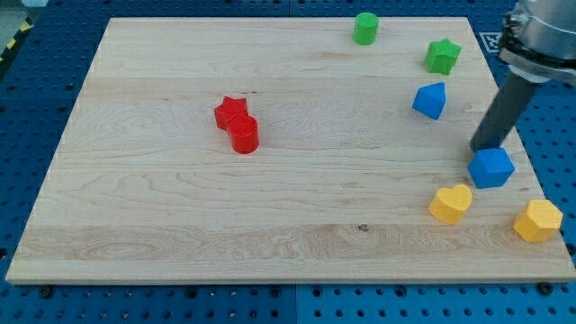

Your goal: Move blue cube below the blue triangle

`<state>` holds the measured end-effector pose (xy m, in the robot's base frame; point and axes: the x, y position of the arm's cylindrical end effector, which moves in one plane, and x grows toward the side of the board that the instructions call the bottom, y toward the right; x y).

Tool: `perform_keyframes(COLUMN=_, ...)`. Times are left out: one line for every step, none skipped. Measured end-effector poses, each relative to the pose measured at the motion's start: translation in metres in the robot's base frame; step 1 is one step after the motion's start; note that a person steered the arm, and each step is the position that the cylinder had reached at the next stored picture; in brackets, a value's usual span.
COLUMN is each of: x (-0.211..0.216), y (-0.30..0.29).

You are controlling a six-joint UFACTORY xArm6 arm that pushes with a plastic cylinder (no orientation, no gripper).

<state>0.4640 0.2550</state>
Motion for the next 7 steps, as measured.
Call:
perform_keyframes(x=0.000, y=0.055)
perform_keyframes(x=0.023, y=0.088)
perform_keyframes(x=0.063, y=0.087)
perform_keyframes(x=0.061, y=0.055)
perform_keyframes(x=0.057, y=0.006)
perform_keyframes(x=0.057, y=0.002)
perform_keyframes(x=0.054, y=0.000)
